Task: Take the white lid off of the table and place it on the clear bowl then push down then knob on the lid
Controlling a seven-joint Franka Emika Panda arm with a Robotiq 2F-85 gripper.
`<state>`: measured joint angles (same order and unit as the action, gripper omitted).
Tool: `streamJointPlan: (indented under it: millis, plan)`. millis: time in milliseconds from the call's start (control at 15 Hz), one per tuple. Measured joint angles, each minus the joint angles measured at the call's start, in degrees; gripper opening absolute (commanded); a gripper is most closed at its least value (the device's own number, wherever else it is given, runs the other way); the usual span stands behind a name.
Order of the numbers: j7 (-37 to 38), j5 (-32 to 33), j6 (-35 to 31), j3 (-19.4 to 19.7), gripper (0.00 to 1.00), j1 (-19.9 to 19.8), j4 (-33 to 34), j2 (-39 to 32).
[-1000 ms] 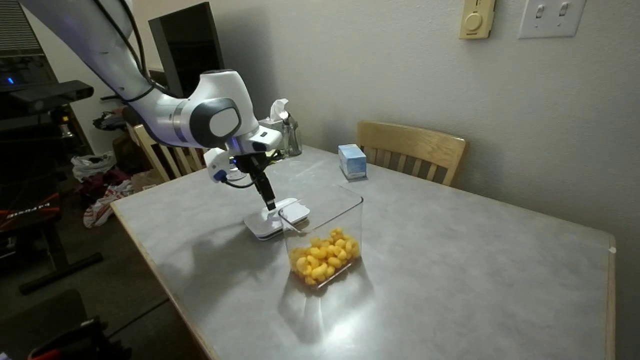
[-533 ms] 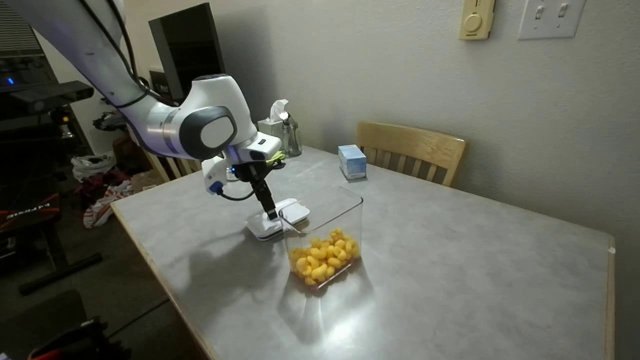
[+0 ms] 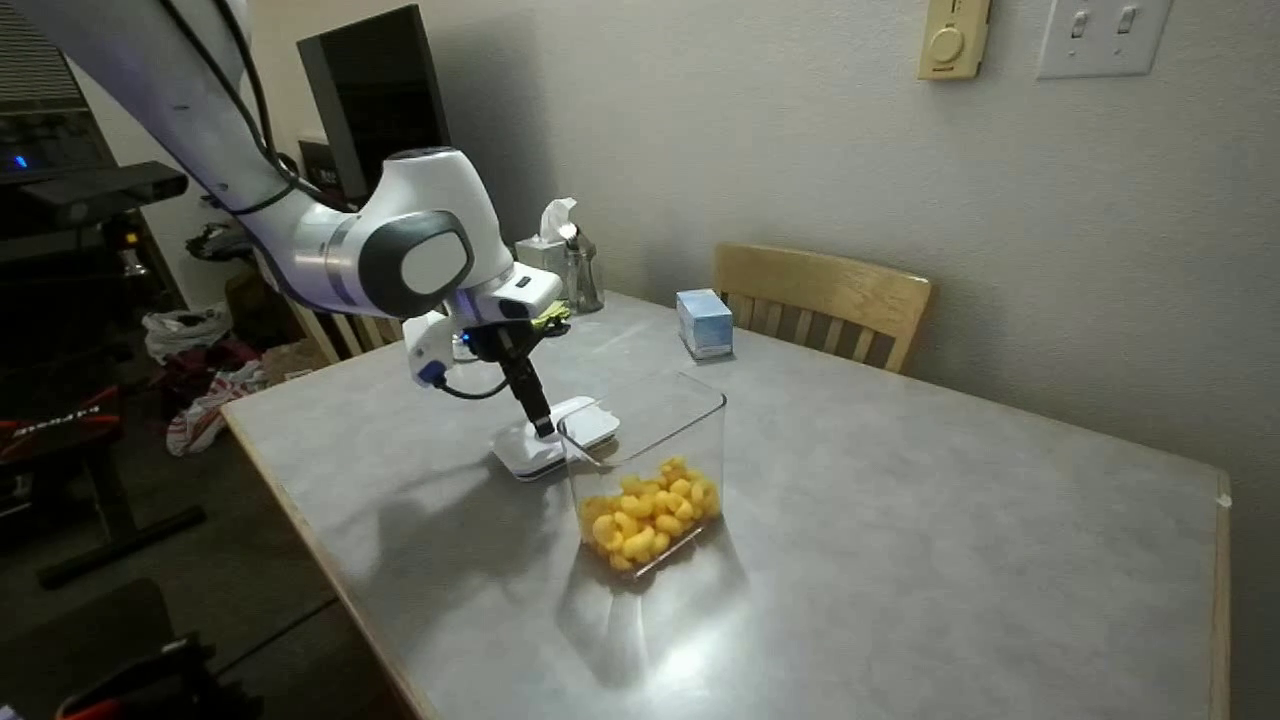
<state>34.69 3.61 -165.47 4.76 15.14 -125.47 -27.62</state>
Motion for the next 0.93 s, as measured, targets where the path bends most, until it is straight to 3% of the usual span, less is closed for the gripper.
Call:
streamJointPlan:
  millis: [267,600,800,933]
  plan:
    - [-0.4,0.0,0.0,0.2,1.00,0.0,0.0,-0.1]
    - [-7.7,0.1,0.0,1.9,1.00,-1.0,0.0,-0.1]
    - [-12.2,-0.3,-2.3,1.6,1.00,-3.4,0.3,-0.2]
    - [-16.1,-2.6,-5.4,-0.8,1.00,-6.4,0.6,-0.4]
